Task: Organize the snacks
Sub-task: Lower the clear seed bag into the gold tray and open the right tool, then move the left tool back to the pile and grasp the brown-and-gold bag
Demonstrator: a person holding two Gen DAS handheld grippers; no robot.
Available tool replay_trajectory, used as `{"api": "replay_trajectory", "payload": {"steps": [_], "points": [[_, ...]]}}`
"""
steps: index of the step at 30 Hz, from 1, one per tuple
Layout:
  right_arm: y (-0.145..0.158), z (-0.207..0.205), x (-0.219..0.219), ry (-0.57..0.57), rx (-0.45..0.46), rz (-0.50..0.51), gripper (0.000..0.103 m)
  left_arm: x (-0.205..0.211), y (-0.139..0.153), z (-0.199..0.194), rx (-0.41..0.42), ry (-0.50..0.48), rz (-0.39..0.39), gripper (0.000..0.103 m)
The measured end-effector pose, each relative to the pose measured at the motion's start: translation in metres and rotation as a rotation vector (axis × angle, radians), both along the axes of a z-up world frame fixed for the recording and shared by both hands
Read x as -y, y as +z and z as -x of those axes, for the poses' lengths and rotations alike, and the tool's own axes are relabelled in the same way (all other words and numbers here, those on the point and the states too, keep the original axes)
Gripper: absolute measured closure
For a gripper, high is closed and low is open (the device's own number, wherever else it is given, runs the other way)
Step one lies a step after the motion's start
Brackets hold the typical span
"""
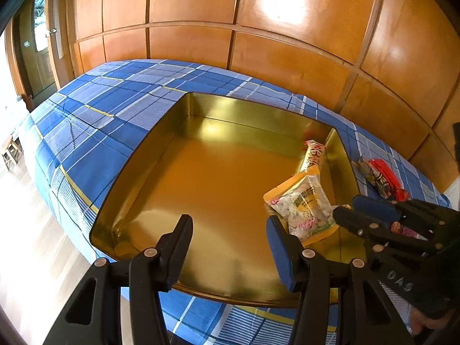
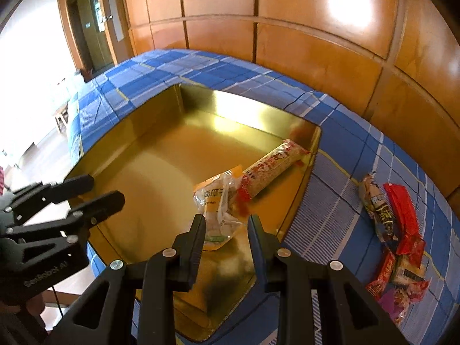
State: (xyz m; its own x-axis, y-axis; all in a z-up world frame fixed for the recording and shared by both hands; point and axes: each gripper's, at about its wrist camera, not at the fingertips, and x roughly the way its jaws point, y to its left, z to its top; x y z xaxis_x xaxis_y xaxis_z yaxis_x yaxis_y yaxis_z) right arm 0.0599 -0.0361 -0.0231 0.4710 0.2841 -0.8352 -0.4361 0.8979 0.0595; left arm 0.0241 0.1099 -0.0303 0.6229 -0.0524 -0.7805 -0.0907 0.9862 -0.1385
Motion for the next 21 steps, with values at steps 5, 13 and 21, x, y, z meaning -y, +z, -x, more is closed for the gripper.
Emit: {"api": "replay_trajectory", "payload": {"steps": [5, 13, 21], "points": [[0.012, 0.004, 0.02, -0.044, 0.031, -0.032, 0.072, 0.005, 0.0, -0.001, -0.001, -0.019, -0.006, 0.049], [0.023, 0.005, 0.073, -0.154, 0.051, -0.038, 0.072, 0.016, 0.003, 0.0, 0.006, -0.053, -0.025, 0.049], [0.024, 0.006, 0.136, -0.271, 0.047, -0.025, 0.071, 0.029, 0.006, 0.0, 0.009, -0.093, -0.041, 0.049]]}}
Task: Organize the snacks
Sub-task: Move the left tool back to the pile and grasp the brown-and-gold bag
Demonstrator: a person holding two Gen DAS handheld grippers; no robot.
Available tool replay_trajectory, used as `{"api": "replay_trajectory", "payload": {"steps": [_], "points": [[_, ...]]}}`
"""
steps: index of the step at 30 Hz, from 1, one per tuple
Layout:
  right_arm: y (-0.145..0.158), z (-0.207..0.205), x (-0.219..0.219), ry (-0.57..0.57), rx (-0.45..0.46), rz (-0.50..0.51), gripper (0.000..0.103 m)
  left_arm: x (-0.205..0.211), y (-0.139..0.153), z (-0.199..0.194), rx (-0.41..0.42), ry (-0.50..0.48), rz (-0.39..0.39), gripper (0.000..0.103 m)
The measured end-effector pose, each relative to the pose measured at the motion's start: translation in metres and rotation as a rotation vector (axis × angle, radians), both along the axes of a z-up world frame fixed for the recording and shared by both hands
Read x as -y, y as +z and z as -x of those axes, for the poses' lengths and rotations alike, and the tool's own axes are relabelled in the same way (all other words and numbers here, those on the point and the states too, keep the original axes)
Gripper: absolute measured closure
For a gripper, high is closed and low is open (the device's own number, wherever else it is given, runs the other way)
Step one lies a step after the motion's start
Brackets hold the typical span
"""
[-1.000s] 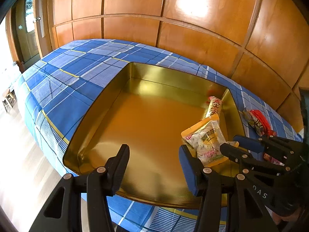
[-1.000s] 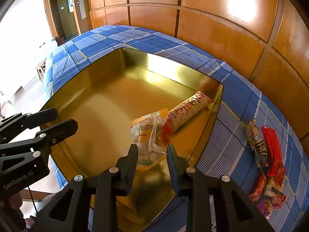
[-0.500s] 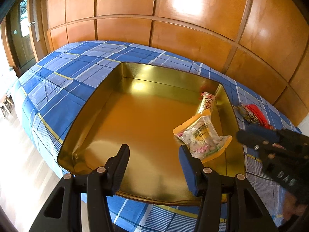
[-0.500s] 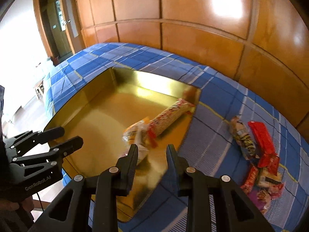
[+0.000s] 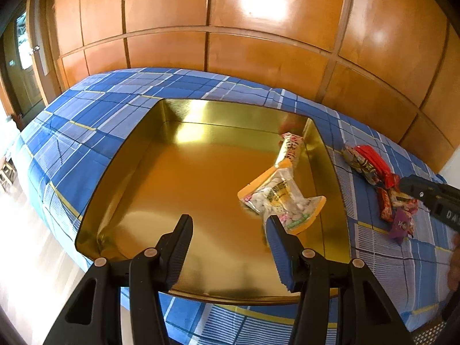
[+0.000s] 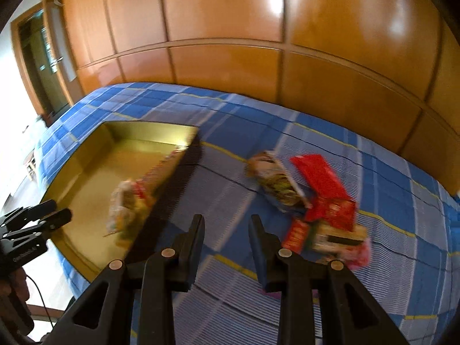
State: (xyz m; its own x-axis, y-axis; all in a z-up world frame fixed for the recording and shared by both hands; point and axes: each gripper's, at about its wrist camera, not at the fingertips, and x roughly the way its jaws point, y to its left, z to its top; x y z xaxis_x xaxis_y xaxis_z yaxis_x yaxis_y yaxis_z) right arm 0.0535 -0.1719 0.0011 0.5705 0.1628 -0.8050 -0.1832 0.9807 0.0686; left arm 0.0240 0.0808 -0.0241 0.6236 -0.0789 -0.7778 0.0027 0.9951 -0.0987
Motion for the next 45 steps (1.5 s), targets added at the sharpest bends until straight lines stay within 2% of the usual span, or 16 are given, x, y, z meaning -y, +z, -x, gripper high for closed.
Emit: {"api": "replay_trajectory", "payload": {"steps": [17, 27, 32, 34, 37, 43, 45], "points": [[0.01, 0.003, 0.113, -0.209, 0.014, 0.047, 0.071, 0.048, 0.012, -0.005, 0.014, -0.125, -0.032, 0.049], [-0.005, -0.003, 0.183, -0.327, -0.028, 0.038, 0.071, 0.1, 0.028, -0.022, 0.005, -0.283, 0.001, 0.049], [-0.019, -0.001, 0.208, -0.364, -0.046, -0.002, 0.071, 0.134, 0.029, -0.046, -0.055, -0.338, 0.064, 0.049], [-0.026, 0.001, 0.213, -0.375, -0.06, -0.024, 0.071, 0.147, 0.026, -0.055, -0.078, -0.347, 0.067, 0.049], [-0.031, -0.001, 0.218, -0.392, -0.083, -0.044, 0.071, 0.169, 0.017, -0.072, -0.146, -0.359, 0.106, 0.049], [-0.024, -0.004, 0.211, -0.35, -0.065, -0.095, 0.067, 0.206, -0.009, -0.112, -0.235, -0.33, 0.128, 0.049], [-0.023, -0.004, 0.209, -0.34, -0.066, -0.108, 0.067, 0.214, -0.019, -0.128, -0.267, -0.297, 0.153, 0.045]]}}
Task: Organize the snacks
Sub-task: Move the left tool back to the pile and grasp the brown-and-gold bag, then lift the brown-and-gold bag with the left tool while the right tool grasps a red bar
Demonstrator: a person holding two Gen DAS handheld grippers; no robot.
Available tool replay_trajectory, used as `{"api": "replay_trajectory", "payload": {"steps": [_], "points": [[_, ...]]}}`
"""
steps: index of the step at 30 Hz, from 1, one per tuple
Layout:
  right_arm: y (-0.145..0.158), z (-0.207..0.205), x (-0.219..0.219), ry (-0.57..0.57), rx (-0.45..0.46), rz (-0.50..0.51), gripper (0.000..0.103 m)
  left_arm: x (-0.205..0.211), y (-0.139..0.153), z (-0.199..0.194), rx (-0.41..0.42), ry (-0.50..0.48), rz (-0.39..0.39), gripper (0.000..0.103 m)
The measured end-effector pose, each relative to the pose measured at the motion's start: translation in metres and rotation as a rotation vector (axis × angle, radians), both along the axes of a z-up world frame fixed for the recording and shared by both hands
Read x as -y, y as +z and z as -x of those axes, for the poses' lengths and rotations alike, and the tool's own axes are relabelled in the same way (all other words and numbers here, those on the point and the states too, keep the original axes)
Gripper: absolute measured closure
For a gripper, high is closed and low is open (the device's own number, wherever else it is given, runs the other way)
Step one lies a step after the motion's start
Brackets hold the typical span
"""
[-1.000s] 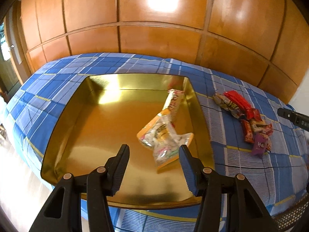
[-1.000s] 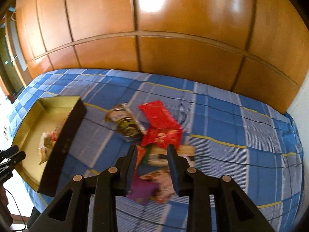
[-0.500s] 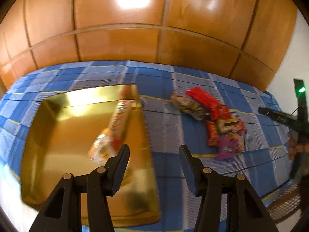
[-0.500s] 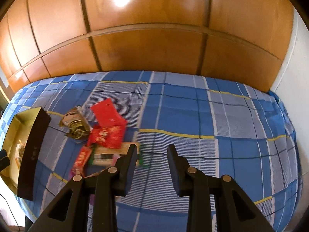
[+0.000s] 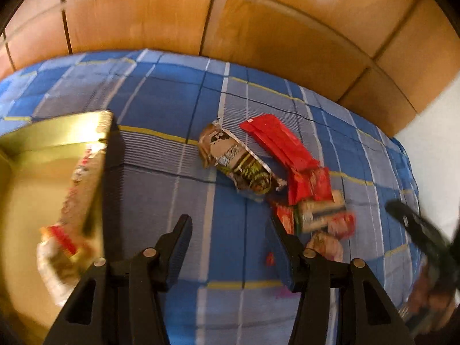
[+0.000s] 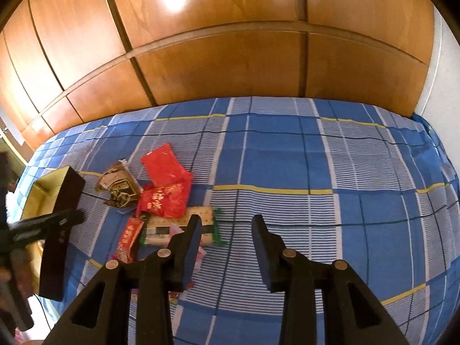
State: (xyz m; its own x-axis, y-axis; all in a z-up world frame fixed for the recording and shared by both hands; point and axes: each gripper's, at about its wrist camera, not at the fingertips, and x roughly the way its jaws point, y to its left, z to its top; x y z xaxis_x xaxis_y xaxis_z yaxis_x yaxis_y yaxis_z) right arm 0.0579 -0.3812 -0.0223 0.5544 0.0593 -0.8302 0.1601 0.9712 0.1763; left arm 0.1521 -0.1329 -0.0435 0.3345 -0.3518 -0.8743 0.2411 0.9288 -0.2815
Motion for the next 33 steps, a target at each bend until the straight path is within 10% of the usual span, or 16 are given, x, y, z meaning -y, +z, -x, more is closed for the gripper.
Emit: {"api": "replay_trajectory", "payload": {"steps": [15, 20, 33], "points": [[0.001, -0.005, -0.006, 0.027, 0.002, -0.06, 0.065, 0.041, -0.043, -0.078, -0.059, 0.151, -0.023, 0.032], [0.002, -0.005, -0.01, 0.047, 0.007, -0.054, 0.065, 0.041, -0.044, -0.074, 0.016, 0.068, -0.087, 0.056], [-0.012, -0.005, -0.062, 0.265, -0.05, -0.17, 0.073, -0.008, -0.019, -0.011, 0.127, -0.061, -0.088, 0.071]]}}
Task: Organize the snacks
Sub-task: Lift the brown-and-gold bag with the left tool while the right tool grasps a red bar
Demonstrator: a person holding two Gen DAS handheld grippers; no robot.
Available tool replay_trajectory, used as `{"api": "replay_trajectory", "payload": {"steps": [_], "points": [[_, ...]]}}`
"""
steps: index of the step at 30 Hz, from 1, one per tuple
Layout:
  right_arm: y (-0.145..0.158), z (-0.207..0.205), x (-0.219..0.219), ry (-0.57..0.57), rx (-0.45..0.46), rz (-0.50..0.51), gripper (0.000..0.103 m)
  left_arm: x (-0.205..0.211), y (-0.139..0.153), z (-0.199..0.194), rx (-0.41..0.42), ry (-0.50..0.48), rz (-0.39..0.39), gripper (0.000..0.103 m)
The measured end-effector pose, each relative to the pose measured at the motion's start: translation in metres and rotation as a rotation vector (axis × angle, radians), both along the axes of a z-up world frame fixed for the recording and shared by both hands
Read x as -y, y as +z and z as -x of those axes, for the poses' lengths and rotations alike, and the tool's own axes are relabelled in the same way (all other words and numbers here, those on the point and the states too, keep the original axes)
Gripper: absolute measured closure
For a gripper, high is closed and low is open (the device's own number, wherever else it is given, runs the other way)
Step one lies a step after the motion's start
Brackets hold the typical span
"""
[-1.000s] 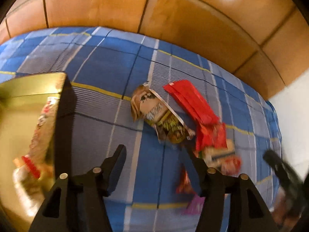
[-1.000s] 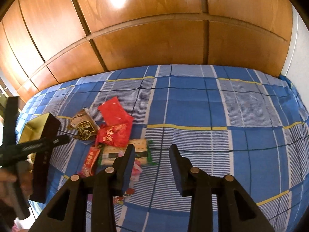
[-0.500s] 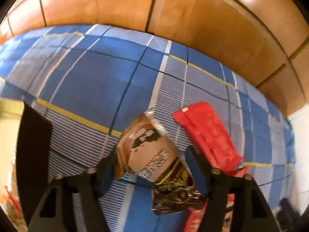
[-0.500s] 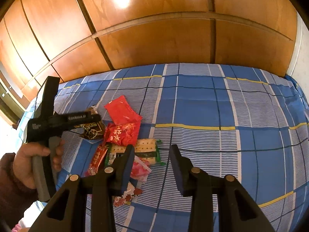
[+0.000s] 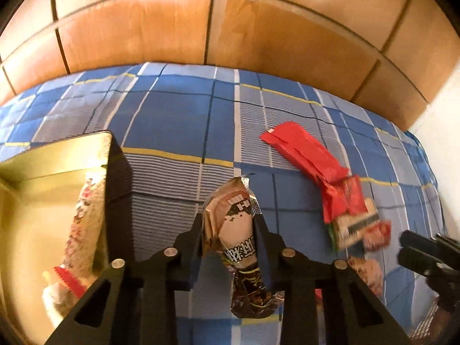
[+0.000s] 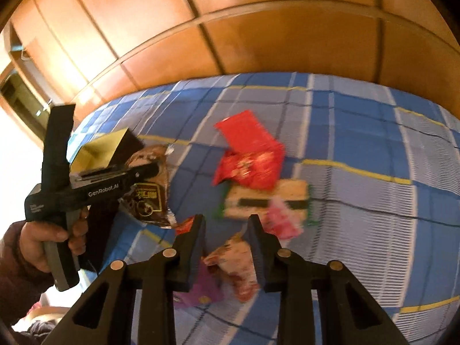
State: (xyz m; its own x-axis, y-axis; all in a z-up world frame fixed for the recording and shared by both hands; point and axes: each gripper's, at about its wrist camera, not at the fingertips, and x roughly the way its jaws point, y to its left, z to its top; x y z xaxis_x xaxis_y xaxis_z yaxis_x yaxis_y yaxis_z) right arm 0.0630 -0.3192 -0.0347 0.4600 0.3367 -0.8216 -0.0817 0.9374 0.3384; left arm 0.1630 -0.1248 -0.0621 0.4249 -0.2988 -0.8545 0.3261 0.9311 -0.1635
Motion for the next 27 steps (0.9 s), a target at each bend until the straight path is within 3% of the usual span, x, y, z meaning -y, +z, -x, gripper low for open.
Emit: {"api": "replay_trajectory", "payload": {"steps": [6, 12, 15, 16, 19, 27], "points": [[-0.013, -0.003, -0.045, 0.16, -0.055, 0.015, 0.073, -0.009, 0.011, 0.014, 0.027, -0.028, 0.014, 0.074], [-0.036, -0.016, -0.071, 0.223, -0.115, 0.092, 0.073, -0.01, 0.019, 0.028, 0.048, -0.072, 0.031, 0.074], [-0.041, -0.02, -0.078, 0.221, -0.103, 0.156, 0.074, -0.012, 0.025, 0.034, 0.061, -0.089, 0.051, 0.074], [-0.047, -0.023, -0.08, 0.217, -0.132, 0.176, 0.081, -0.014, 0.027, 0.036, 0.064, -0.09, 0.056, 0.074], [-0.058, -0.02, -0.086, 0.237, -0.129, 0.222, 0.082, -0.022, 0.037, 0.045, 0.076, -0.091, 0.09, 0.074], [-0.065, -0.02, -0.081, 0.214, -0.131, 0.202, 0.081, -0.064, 0.069, 0.072, 0.135, -0.048, 0.16, 0.074]]}}
